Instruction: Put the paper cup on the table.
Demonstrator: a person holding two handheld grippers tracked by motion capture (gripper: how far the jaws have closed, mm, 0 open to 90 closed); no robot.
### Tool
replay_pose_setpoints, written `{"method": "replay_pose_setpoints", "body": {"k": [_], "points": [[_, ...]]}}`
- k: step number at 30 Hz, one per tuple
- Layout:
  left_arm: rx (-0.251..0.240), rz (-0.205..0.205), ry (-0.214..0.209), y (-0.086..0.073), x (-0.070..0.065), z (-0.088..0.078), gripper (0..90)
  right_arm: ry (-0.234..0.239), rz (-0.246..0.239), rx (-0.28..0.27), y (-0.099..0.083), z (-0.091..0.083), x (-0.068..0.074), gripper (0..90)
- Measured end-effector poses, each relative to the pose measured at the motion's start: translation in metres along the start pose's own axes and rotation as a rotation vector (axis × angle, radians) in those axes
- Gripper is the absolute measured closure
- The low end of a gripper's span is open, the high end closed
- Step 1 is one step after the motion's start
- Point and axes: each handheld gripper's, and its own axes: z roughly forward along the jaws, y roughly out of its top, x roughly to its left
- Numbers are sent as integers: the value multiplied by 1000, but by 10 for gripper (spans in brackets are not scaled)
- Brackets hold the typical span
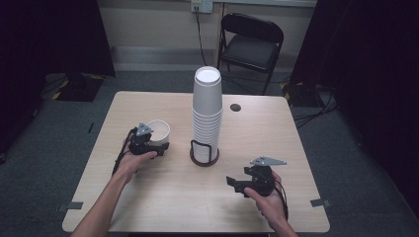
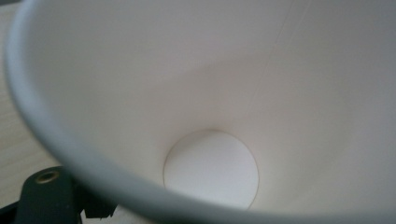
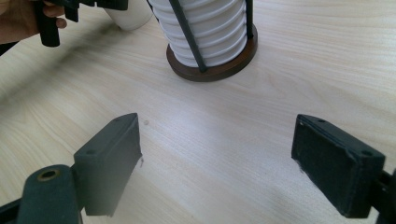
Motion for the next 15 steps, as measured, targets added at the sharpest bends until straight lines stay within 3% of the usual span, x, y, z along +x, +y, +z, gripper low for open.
{"method": "replay_pose_setpoints", "body": {"k": [3, 5, 13, 15], "points": [[32, -8, -14, -3, 1, 0, 159, 1, 0, 0, 0, 1, 0, 152], [28, -37, -28, -4, 2, 0, 159, 1, 0, -1, 0, 1, 1, 153], [25, -6, -22, -8, -1, -14, 158, 0, 3, -1, 0, 0, 0, 152], [19, -18, -28, -8, -2, -18, 158, 0, 4, -3, 0, 0, 0, 153]]}}
